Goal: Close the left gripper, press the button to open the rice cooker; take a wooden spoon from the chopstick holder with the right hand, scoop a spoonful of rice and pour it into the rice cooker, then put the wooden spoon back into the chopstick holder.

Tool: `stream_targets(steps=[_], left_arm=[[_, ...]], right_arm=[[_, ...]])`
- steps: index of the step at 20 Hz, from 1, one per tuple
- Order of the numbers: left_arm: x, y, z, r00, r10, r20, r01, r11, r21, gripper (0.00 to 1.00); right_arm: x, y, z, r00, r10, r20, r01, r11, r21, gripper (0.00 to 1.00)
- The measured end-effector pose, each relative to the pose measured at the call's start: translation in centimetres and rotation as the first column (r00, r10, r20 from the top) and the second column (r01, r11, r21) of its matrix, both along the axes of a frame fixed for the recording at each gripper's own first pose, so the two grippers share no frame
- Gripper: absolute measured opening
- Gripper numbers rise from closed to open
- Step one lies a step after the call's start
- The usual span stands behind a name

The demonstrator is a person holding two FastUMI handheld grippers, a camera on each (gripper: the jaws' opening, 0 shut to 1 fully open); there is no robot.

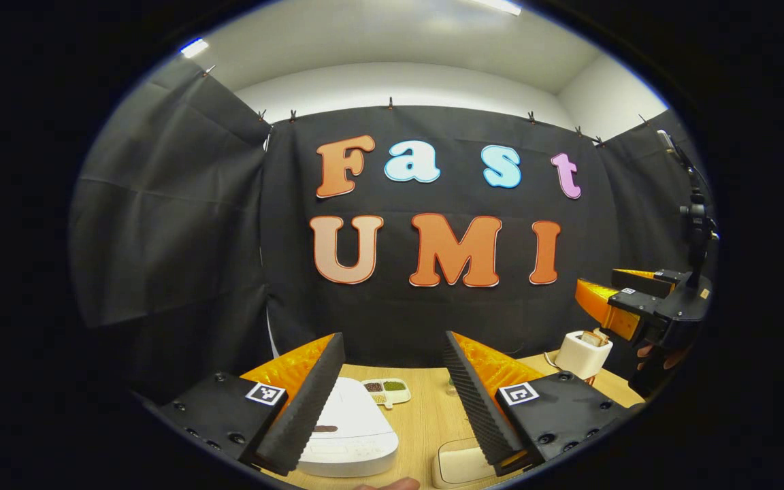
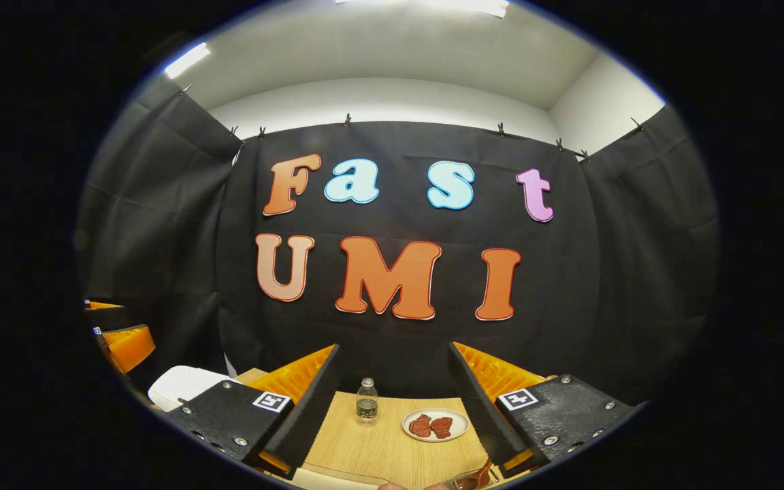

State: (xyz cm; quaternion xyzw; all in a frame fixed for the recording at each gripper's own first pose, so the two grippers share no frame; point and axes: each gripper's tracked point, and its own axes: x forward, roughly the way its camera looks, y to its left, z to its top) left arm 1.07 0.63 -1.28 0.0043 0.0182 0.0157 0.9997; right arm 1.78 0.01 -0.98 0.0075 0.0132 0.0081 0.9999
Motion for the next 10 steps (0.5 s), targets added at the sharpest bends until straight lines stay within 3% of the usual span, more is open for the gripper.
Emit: stream_targets(steps=[10], left_arm=[[0.7,0.6,-1.2,0.999,0.032,-0.038,-0.032,0.999,-0.006,0.99]], right_arm=[[0.4,-0.3,-1.1,1.0,0.003,-0.016,-0.003,1.0,0.001,0.95]])
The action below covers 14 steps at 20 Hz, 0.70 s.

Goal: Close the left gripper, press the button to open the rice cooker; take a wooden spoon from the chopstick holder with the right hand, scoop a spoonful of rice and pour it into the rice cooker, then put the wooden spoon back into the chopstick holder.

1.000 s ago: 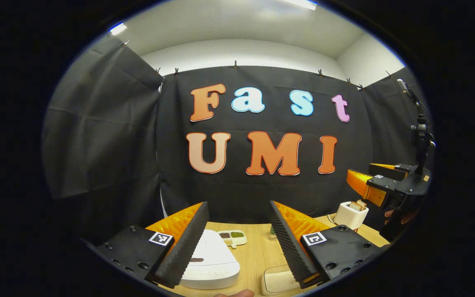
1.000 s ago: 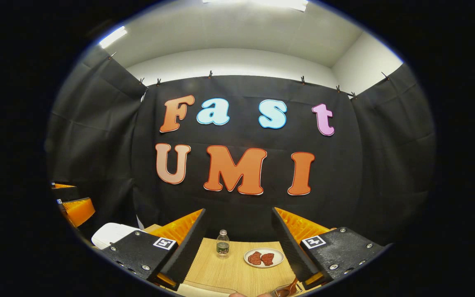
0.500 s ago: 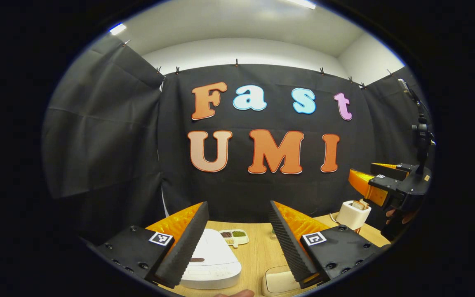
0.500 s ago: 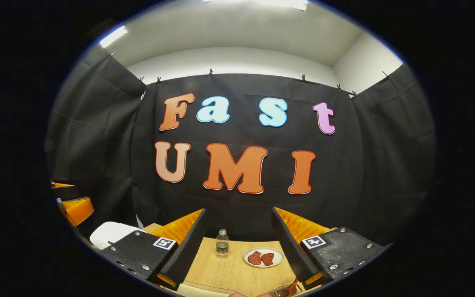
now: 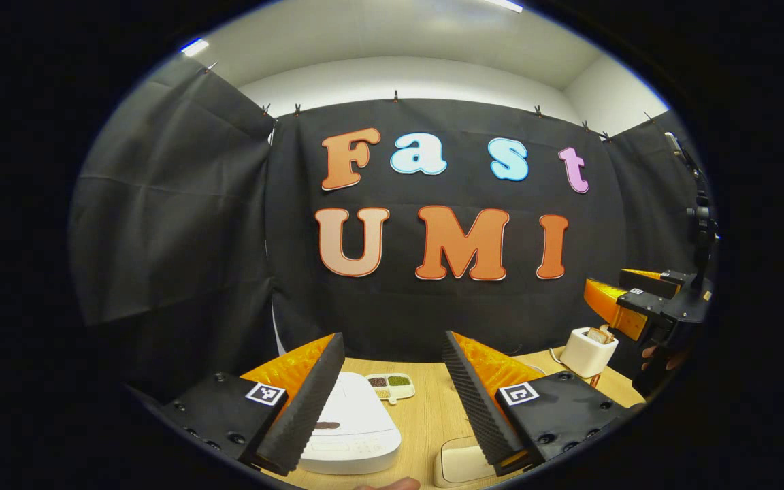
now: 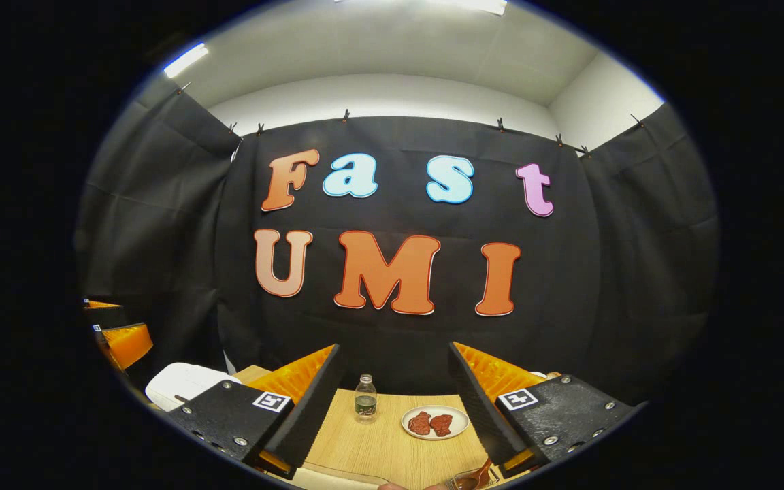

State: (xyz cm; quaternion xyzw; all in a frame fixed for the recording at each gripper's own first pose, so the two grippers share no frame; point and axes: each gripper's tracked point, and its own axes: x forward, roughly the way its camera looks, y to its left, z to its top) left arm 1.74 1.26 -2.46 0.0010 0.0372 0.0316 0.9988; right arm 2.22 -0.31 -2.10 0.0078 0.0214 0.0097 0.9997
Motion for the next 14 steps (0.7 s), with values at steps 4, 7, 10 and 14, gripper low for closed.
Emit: stream_targets(steps=[4,7,10,14], left_arm=[[0.4,0.5,-1.2,0.999,0.014,-0.047,-0.014,1.0,-0.013,0.98],[0.8,0.6,-2.6,0.995,0.009,-0.099,-0.011,1.0,-0.024,0.98],[1.4,1.3,-3.9,0.989,0.028,-0.142,-0.031,0.999,-0.02,0.83],[1.6,3.4,-5.8,0.97,0.104,-0.219,-0.104,0.994,0.013,0.24]], right_arm=[[0.2,-0.3,-1.0,1.0,-0.002,-0.018,0.002,1.0,-0.006,0.95],[0.0,-0.7,-1.6,1.0,-0.005,-0.031,0.005,1.0,-0.007,0.95],[0.2,-1.3,-2.3,0.999,-0.016,-0.044,0.016,1.0,-0.002,0.95],[0.3,-2.0,-3.1,0.997,-0.031,-0.064,0.032,0.999,0.017,0.95]])
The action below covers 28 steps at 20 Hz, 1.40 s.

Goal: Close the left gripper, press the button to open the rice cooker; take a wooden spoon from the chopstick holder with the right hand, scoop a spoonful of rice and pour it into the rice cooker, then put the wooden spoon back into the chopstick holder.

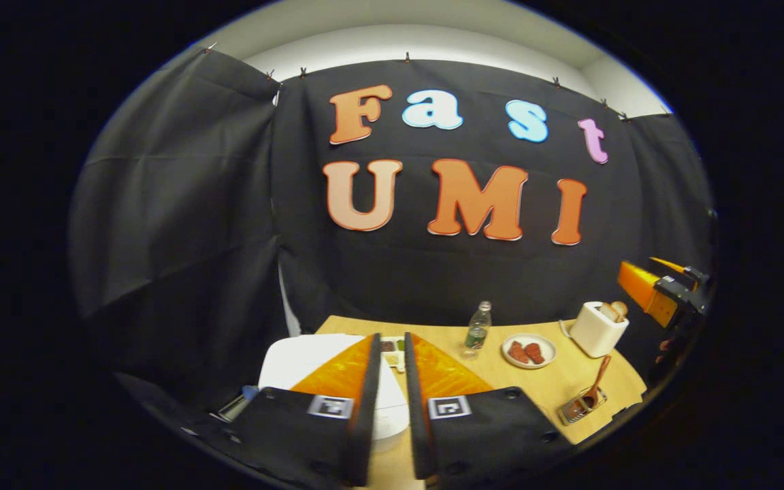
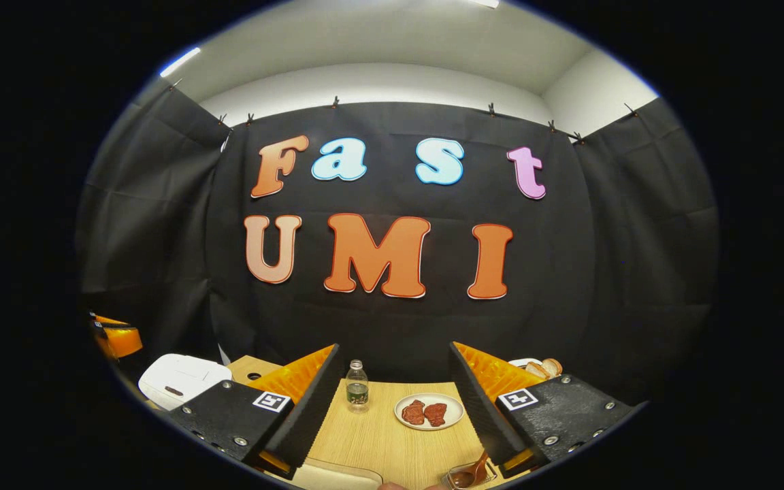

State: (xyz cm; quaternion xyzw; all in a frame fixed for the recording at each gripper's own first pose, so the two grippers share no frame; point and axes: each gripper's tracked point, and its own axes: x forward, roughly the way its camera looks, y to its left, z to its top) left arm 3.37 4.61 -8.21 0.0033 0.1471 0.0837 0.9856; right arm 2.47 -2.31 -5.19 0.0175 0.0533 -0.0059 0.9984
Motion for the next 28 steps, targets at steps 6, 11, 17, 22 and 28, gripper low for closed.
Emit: stream_targets(steps=[6,11,17,22,28], left_arm=[[-0.3,1.7,-5.3,0.981,0.037,-0.191,-0.063,0.989,-0.132,0.07],[-0.6,5.4,-9.7,0.928,0.1,-0.358,-0.187,0.958,-0.218,0.05],[-0.4,8.5,-13.1,0.872,0.096,-0.48,-0.285,0.897,-0.339,0.05],[1.7,9.6,-14.2,0.876,0.036,-0.481,-0.273,0.86,-0.432,0.05],[3.3,8.4,-16.0,0.853,-0.058,-0.519,-0.282,0.785,-0.552,0.05]], right_arm=[[-0.1,-1.1,-0.9,1.0,-0.026,-0.012,0.026,1.0,-0.01,0.95],[-0.3,-1.9,-1.7,0.999,-0.047,-0.027,0.047,0.999,-0.014,0.95],[-0.6,-2.7,-2.2,0.997,-0.071,-0.037,0.069,0.997,-0.037,0.95],[-0.8,-2.9,-2.7,0.995,-0.085,-0.053,0.083,0.996,-0.042,0.95],[-1.2,-3.6,-3.0,0.992,-0.109,-0.063,0.104,0.992,-0.073,0.95]])
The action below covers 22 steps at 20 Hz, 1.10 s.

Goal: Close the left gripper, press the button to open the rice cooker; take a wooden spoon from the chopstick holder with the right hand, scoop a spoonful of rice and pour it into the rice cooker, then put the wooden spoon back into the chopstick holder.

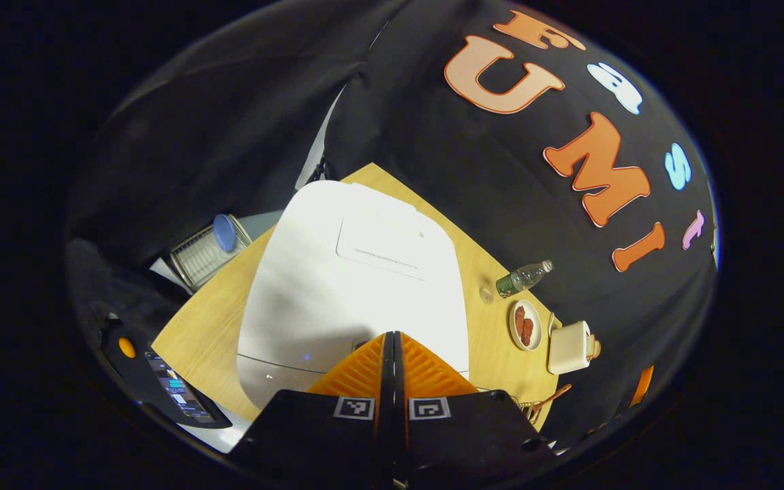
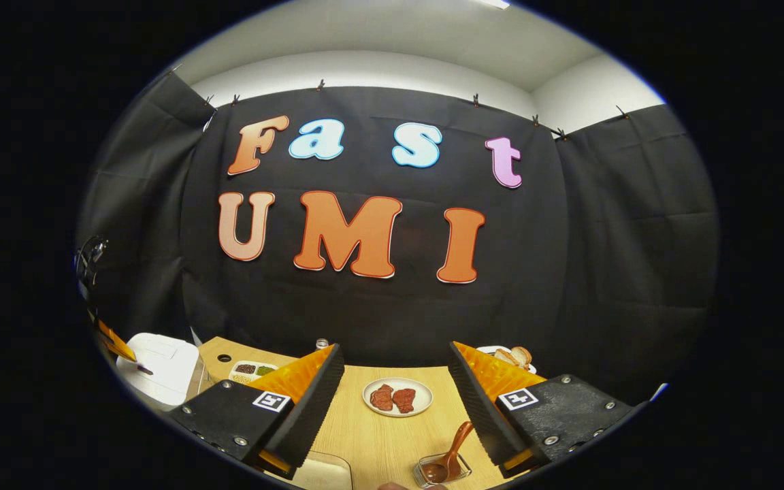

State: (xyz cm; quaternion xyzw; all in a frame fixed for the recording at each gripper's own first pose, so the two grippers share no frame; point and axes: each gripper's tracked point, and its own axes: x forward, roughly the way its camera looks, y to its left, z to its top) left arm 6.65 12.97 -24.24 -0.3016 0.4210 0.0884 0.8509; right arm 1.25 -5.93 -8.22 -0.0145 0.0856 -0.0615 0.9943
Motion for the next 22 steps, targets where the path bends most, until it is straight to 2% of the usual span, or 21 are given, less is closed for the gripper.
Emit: stream_targets(steps=[5,8,14,16,18,20,22], left_arm=[[-0.5,-1.4,-2.2,0.999,-0.001,-0.047,0.0,1.0,-0.022,0.05],[-0.2,-1.4,-2.8,0.999,0.016,-0.04,-0.014,0.999,0.04,0.05],[-0.3,-1.5,-2.5,1.0,-0.006,-0.026,0.01,0.985,0.175,0.06],[-0.2,-1.3,-1.3,1.0,-0.008,0.022,0.003,0.974,0.227,0.05],[0.5,-1.1,1.2,0.993,-0.024,0.118,-0.013,0.954,0.299,0.05],[0.7,-0.7,4.1,0.976,-0.046,0.212,-0.038,0.926,0.374,0.05],[0.9,-0.7,7.4,0.947,-0.071,0.313,-0.079,0.894,0.442,0.05]], right_arm=[[-0.3,-0.4,-0.8,1.0,-0.017,-0.026,0.017,1.0,0.008,0.95],[-0.3,-0.4,-1.3,0.999,-0.021,-0.045,0.021,1.0,0.014,0.95],[0.1,1.2,-1.4,0.998,0.008,-0.06,-0.006,1.0,0.03,0.95],[0.2,1.6,-1.4,0.998,0.02,-0.064,-0.019,1.0,0.025,0.95],[0.1,1.6,-1.3,0.998,0.023,-0.065,-0.022,1.0,0.02,0.95],[0.0,1.8,-1.5,0.997,0.027,-0.073,-0.025,0.999,0.032,0.95],[-0.1,1.8,-1.7,0.997,0.026,-0.079,-0.023,0.999,0.035,0.95]])
